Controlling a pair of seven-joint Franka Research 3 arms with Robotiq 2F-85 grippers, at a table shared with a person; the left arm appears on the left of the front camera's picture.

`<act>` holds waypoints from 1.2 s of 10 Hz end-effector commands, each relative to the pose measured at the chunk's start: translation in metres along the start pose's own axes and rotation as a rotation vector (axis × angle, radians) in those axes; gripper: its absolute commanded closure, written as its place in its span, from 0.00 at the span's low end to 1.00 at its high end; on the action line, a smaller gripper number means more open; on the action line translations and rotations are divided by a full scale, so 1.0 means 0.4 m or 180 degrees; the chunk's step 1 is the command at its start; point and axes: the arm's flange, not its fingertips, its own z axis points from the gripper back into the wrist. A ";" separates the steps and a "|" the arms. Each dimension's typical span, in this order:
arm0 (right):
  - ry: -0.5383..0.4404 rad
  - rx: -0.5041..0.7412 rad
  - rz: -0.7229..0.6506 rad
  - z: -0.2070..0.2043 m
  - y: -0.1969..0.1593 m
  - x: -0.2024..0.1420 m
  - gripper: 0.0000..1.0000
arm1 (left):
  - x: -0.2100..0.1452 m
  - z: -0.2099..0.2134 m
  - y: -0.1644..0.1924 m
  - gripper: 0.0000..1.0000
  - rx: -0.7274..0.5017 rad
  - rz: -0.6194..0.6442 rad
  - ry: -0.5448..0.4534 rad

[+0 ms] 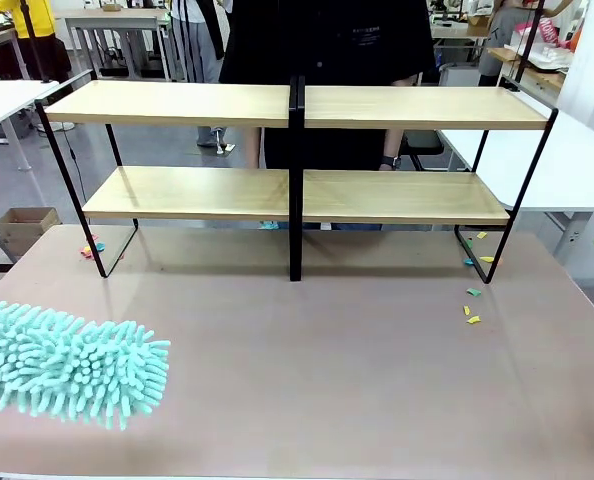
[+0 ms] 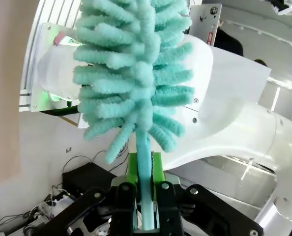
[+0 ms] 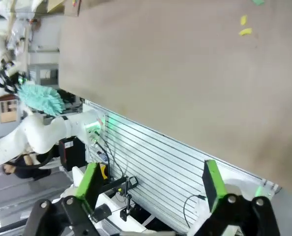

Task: Clean the shelves.
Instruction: Place the Duster on the table.

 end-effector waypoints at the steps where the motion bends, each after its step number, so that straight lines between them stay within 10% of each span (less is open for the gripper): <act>1: 0.0352 0.0212 0.0000 -0.111 0.008 0.025 0.00 | 0.041 0.012 0.085 0.87 0.0092 -0.0064 -0.0132; 5: 0.0509 0.0285 -0.0189 -0.133 0.002 0.045 0.00 | 0.072 0.041 0.236 0.87 0.0623 -0.0065 -0.0714; 10: 0.0509 0.0285 -0.0189 -0.133 0.002 0.045 0.00 | 0.094 0.052 0.285 0.87 0.0616 -0.0089 -0.0631; 11: 0.0509 0.0285 -0.0189 -0.133 0.002 0.045 0.00 | 0.092 0.054 0.284 0.34 0.0658 -0.0047 -0.0656; 12: 0.0509 0.0285 -0.0189 -0.133 0.002 0.045 0.00 | 0.083 0.060 0.279 0.27 0.0800 0.0083 -0.0772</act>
